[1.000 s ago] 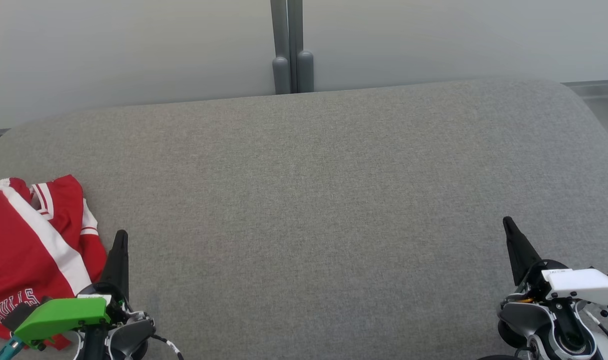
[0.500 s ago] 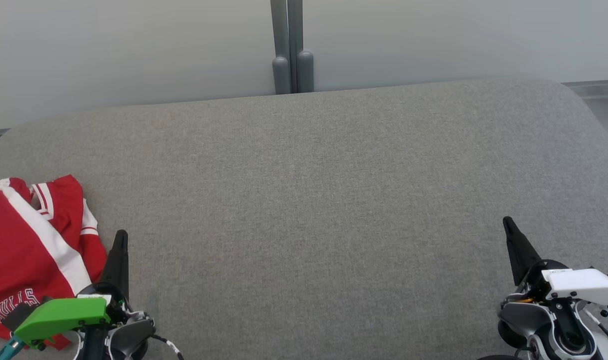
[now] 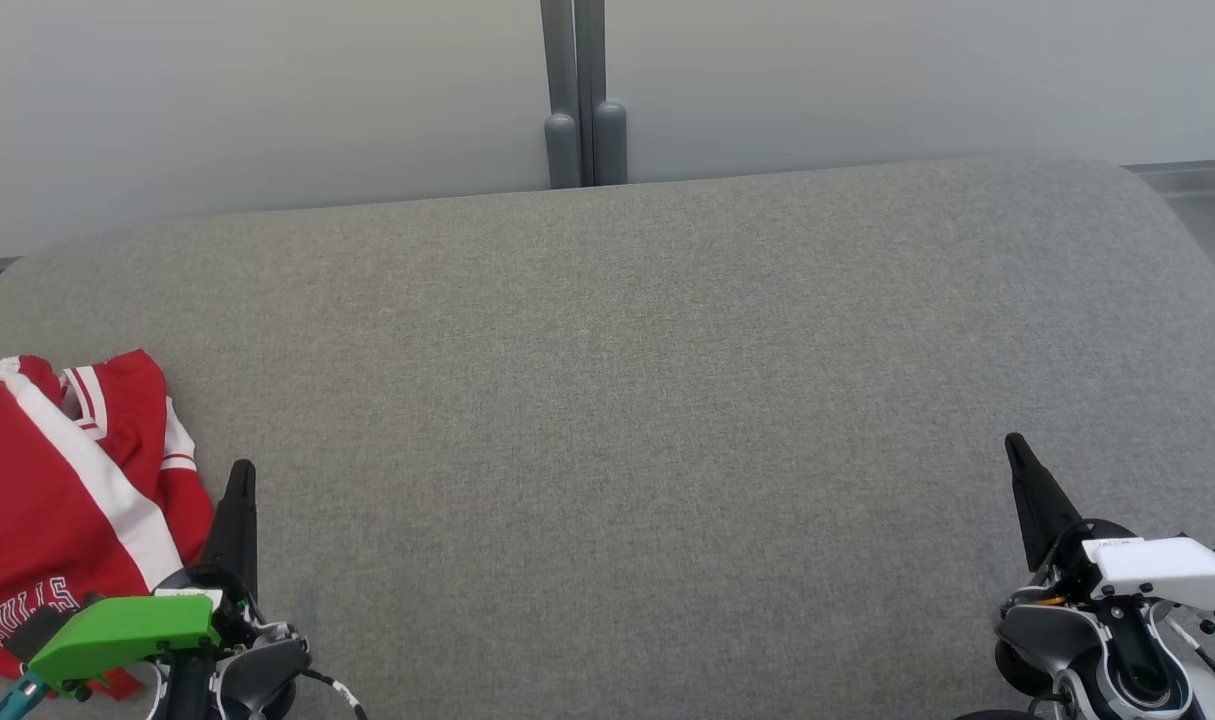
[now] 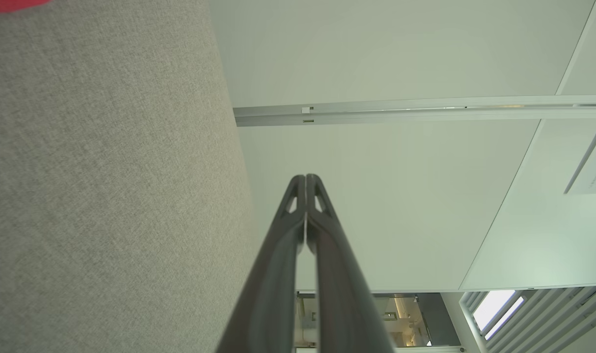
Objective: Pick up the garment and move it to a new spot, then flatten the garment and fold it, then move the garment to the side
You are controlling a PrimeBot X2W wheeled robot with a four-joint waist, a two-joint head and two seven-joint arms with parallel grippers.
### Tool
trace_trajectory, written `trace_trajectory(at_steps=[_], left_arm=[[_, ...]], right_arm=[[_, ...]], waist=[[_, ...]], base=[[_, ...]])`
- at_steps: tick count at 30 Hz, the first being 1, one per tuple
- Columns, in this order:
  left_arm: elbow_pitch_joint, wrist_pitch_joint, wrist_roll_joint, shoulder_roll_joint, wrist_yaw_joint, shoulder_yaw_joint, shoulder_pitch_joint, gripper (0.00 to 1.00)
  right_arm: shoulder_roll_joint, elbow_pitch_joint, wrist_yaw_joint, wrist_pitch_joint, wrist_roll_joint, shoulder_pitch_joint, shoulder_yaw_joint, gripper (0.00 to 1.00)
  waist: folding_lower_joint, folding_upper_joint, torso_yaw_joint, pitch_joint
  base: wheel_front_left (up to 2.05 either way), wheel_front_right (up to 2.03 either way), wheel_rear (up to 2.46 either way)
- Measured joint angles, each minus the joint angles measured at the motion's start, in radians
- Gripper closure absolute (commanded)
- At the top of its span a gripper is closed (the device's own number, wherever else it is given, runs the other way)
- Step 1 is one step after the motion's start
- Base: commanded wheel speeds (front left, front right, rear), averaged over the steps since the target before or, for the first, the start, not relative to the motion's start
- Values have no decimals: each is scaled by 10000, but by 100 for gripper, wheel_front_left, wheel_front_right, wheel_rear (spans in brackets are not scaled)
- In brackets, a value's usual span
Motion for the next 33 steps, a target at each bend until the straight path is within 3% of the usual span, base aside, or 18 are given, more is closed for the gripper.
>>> trace_trajectory(at_steps=[33], left_arm=[[0,0,0,0,0,0,0,100]], right_arm=[[0,0,0,0,0,0,0,100]], waist=[[0,0,0,0]], base=[[0,0,0]])
